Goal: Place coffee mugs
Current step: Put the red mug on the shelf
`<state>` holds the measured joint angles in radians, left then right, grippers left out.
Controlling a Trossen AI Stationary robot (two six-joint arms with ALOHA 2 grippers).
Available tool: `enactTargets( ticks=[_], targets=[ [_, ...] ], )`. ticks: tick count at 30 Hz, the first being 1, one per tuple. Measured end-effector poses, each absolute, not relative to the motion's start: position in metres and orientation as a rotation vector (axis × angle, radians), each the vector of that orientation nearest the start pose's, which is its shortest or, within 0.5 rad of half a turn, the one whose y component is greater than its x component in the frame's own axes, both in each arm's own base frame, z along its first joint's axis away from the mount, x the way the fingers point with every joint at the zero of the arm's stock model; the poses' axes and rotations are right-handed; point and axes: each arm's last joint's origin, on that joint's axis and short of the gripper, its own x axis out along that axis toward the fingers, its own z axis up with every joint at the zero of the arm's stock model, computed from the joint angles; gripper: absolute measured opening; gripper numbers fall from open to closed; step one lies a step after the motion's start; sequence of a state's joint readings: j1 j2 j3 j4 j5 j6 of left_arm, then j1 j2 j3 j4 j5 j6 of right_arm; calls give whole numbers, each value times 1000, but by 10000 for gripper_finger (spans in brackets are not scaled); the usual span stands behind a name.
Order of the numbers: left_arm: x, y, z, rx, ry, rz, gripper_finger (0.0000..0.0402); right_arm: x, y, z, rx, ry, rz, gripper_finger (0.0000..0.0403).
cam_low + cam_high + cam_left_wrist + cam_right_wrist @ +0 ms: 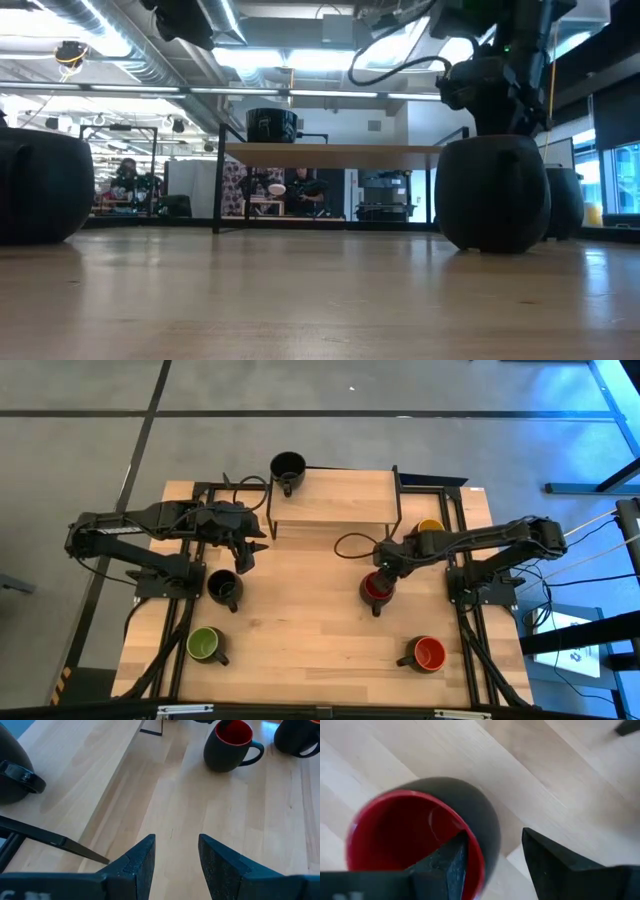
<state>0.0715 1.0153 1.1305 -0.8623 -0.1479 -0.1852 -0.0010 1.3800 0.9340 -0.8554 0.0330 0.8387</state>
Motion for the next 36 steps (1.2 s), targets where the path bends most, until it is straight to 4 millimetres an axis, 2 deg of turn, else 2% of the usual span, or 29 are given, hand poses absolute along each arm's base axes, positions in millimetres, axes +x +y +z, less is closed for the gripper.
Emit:
enactTargets(
  ticks=[4,13,17,20,26,31,36],
  targets=[
    [187,18,350,-146,726,277,144,240,-1,214,690,1222,-578,159],
    [187,18,350,-137,723,274,144,241,-1,213,684,1208,-571,39],
    [187,18,350,-137,723,273,144,244,-1,213,714,1178,-571,20],
    [187,18,350,-136,723,273,144,244,-1,213,734,1186,-564,48],
    [187,18,350,-136,724,273,144,244,0,219,765,1197,-557,152],
    [187,18,350,-136,725,273,144,248,6,241,757,1204,-536,210],
    [187,18,350,-136,725,273,144,249,24,272,752,1196,-519,229]
  ],
)
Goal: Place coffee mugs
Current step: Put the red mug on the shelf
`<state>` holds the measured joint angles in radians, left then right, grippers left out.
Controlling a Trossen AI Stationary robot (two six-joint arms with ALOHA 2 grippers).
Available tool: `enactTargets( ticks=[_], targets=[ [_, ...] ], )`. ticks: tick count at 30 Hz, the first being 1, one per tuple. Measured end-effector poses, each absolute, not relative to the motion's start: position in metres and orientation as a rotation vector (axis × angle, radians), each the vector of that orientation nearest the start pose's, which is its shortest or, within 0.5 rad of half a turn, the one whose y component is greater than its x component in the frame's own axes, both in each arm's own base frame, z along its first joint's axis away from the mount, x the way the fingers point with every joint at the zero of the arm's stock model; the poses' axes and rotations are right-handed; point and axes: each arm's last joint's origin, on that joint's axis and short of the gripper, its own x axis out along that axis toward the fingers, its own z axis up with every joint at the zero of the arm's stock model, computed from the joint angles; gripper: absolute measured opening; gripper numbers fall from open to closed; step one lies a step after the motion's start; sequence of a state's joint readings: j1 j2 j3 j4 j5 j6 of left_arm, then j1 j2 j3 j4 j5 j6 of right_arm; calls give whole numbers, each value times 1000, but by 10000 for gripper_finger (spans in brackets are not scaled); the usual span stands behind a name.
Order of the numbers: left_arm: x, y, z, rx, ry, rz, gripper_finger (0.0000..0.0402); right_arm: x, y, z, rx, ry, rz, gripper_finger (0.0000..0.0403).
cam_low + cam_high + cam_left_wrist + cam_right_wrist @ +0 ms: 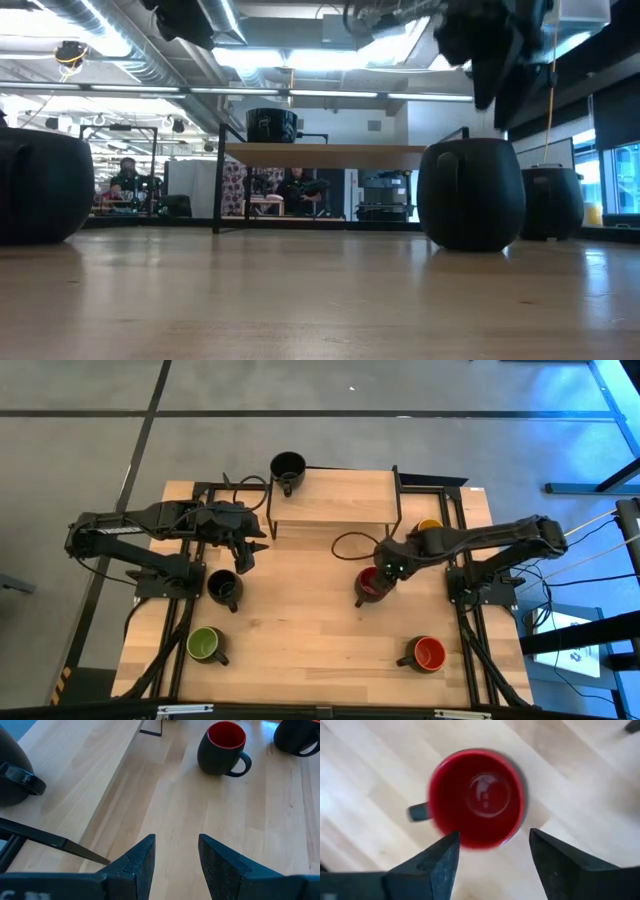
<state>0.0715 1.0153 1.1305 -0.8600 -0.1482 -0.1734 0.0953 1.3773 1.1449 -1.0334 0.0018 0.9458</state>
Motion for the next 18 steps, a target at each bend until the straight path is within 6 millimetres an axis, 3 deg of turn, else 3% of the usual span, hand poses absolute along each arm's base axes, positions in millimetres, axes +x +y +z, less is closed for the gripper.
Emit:
enactTargets(
  ticks=[3,8,13,18],
  targets=[
    [187,18,350,-137,726,274,144,250,46,286,767,1133,-526,226],
    [187,18,350,-137,727,274,144,250,94,285,831,978,-471,219],
    [187,18,350,-137,727,274,144,243,124,266,909,901,-438,217],
    [187,18,350,-137,726,274,144,230,131,230,816,944,-535,216]
  ],
)
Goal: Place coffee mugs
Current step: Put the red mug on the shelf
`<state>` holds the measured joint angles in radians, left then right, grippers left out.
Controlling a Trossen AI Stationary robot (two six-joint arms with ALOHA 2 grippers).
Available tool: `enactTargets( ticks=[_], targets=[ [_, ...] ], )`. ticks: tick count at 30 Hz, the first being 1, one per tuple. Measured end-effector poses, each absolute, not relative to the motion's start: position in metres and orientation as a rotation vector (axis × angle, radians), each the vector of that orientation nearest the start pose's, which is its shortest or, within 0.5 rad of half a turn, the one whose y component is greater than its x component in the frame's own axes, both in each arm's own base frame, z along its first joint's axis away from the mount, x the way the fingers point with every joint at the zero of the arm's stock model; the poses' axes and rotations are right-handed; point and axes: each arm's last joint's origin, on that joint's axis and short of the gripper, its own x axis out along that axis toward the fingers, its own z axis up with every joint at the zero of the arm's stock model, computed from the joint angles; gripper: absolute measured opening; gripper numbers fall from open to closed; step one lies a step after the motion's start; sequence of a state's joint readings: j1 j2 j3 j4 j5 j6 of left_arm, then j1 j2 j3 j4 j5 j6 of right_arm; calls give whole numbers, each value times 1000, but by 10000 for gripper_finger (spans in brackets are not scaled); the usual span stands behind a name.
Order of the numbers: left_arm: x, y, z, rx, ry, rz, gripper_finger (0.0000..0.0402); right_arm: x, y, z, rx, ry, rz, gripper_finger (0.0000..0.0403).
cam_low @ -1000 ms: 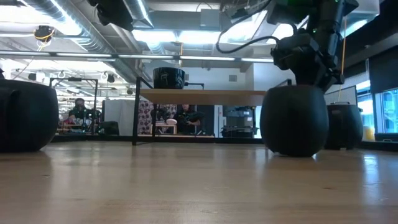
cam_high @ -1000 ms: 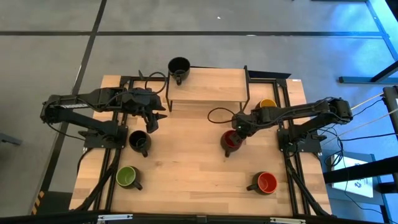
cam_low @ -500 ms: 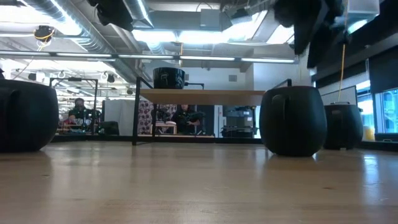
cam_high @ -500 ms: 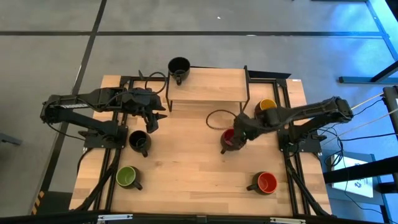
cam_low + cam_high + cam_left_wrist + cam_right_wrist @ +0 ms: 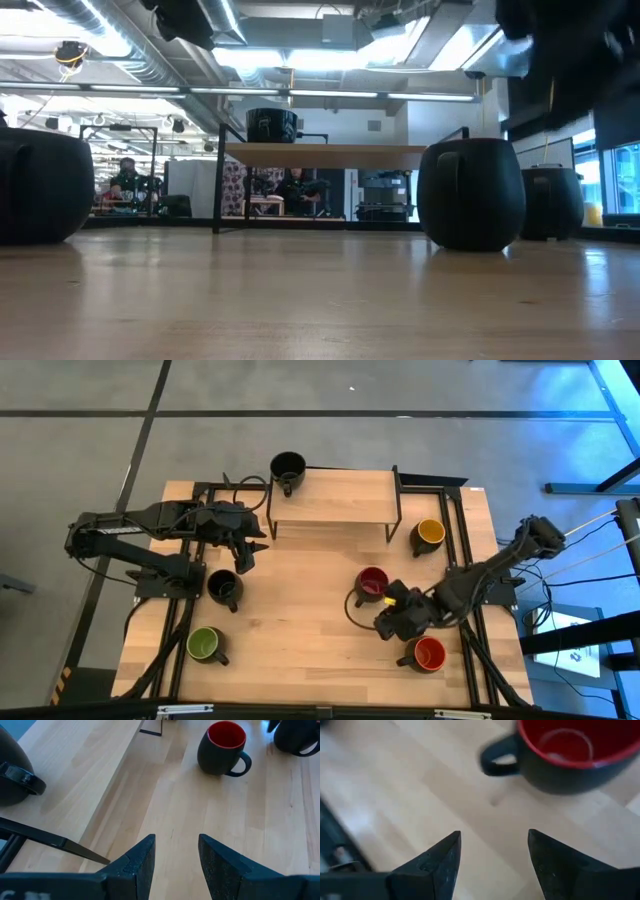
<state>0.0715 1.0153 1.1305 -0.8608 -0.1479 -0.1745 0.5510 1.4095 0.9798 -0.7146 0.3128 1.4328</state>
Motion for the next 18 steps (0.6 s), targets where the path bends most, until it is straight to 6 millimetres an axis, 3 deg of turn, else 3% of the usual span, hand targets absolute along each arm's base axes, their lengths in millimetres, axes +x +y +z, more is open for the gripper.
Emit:
enactTargets(
  ticks=[5,18],
  targets=[
    [187,18,350,-137,726,274,144,225,116,206,759,927,-649,216],
    [187,18,350,-143,725,275,144,217,70,200,625,972,-967,216]
  ],
)
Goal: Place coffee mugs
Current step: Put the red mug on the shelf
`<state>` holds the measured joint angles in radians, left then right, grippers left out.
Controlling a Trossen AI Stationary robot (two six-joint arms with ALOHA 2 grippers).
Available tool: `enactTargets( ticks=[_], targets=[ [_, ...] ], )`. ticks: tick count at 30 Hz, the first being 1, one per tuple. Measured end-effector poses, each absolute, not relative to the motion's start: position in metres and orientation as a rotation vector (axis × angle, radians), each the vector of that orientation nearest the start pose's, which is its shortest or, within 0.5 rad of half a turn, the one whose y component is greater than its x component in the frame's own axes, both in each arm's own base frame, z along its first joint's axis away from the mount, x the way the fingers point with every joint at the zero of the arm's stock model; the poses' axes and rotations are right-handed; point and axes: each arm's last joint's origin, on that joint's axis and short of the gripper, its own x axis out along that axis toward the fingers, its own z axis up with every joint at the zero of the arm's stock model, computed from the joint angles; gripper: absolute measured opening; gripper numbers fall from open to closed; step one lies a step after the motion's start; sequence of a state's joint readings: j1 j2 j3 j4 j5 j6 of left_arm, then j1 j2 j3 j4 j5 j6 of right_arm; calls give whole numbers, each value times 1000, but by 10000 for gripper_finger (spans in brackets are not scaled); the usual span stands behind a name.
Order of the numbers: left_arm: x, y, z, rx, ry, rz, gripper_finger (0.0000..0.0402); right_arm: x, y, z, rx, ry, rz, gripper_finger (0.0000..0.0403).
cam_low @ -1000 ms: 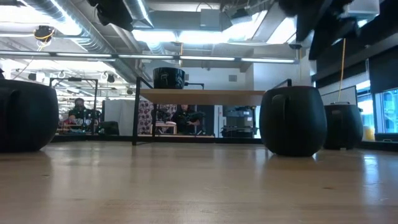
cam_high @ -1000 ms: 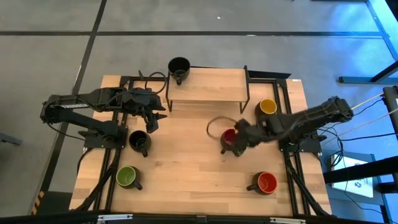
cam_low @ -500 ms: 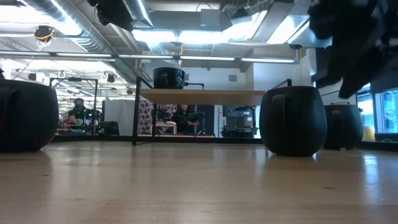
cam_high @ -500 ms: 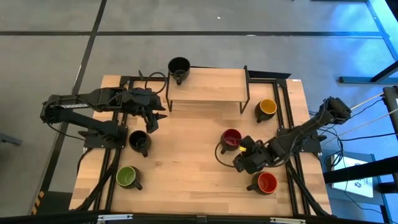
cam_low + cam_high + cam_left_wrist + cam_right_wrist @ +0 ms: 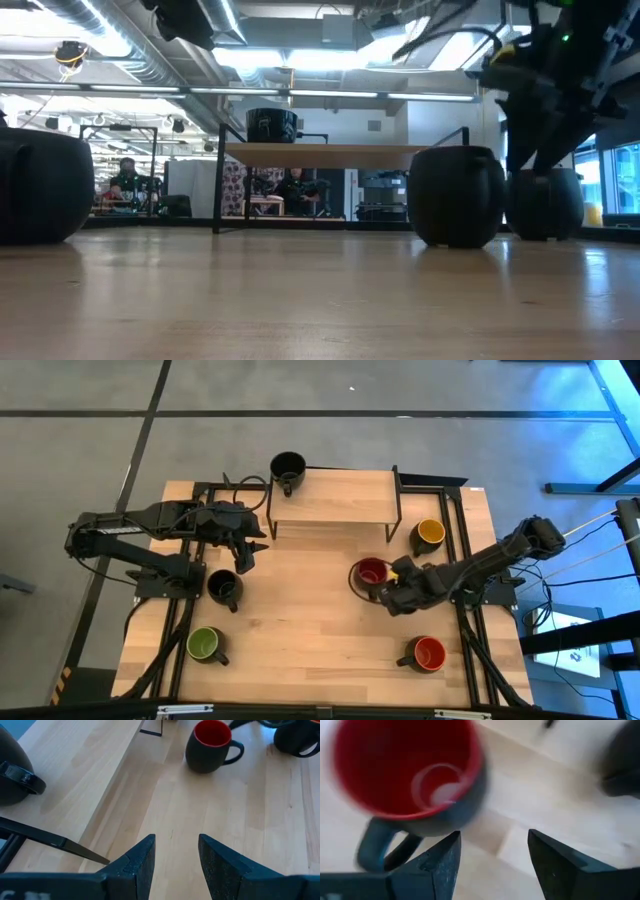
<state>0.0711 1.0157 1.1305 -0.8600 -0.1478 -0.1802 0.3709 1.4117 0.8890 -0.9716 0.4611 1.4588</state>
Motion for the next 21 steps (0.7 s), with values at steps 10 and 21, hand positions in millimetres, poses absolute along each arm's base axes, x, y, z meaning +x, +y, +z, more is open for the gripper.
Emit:
enactTargets(
  ticks=[10,21],
  targets=[
    [186,18,349,-142,741,277,144,225,104,229,792,821,-703,216],
    [186,17,349,-149,745,260,144,245,125,180,691,782,-818,216]
  ],
)
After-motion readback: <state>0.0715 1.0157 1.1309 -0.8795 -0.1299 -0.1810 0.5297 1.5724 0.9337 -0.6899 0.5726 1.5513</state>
